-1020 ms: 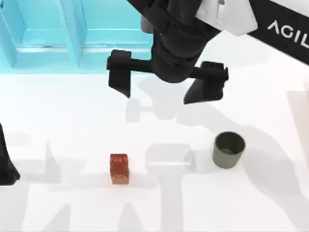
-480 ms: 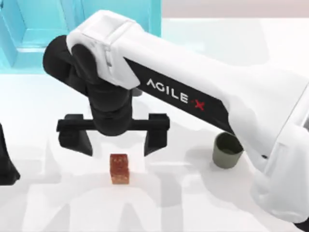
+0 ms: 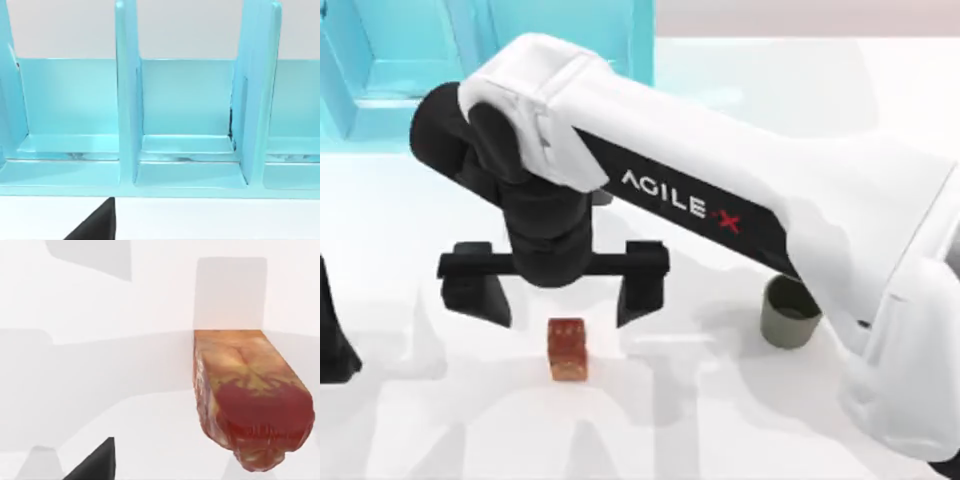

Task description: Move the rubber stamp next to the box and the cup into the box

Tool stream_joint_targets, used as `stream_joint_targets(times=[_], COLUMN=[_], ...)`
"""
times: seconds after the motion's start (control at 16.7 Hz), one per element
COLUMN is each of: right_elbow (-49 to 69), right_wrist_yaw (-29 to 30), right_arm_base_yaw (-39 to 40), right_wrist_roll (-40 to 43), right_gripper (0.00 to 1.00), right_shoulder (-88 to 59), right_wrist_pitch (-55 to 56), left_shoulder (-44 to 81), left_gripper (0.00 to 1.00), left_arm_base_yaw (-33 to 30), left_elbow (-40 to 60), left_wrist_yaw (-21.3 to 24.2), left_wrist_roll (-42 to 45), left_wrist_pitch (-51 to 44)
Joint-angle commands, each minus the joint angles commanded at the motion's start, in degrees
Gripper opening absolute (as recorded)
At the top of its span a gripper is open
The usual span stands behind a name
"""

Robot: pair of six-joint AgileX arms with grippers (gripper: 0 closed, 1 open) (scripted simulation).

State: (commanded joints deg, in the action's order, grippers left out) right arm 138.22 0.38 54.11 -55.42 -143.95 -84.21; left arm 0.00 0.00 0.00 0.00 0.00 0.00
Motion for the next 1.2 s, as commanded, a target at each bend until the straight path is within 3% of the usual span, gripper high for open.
stream_joint_targets(times=[0.36, 0.72, 1.2], right_elbow=[-14.5, -16.7, -16.7], right_wrist_yaw=[0.0, 0.0, 0.0], right_arm_base_yaw=[0.2, 0.2, 0.2], right_wrist_roll=[-0.2, -0.2, -0.2], right_gripper=[1.0, 1.0, 0.4], right_shoulder=[0.4, 0.4, 0.4], right_wrist_pitch=[14.1, 16.2, 16.2], left_shoulder=[0.0, 0.0, 0.0], left_gripper=[1.0, 1.0, 1.0], left_arm_base_yaw=[0.0, 0.0, 0.0], left_elbow=[0.0, 0.0, 0.0], left_wrist_yaw=[0.0, 0.0, 0.0], left_wrist_roll=[0.0, 0.0, 0.0], left_wrist_pitch=[0.0, 0.0, 0.0])
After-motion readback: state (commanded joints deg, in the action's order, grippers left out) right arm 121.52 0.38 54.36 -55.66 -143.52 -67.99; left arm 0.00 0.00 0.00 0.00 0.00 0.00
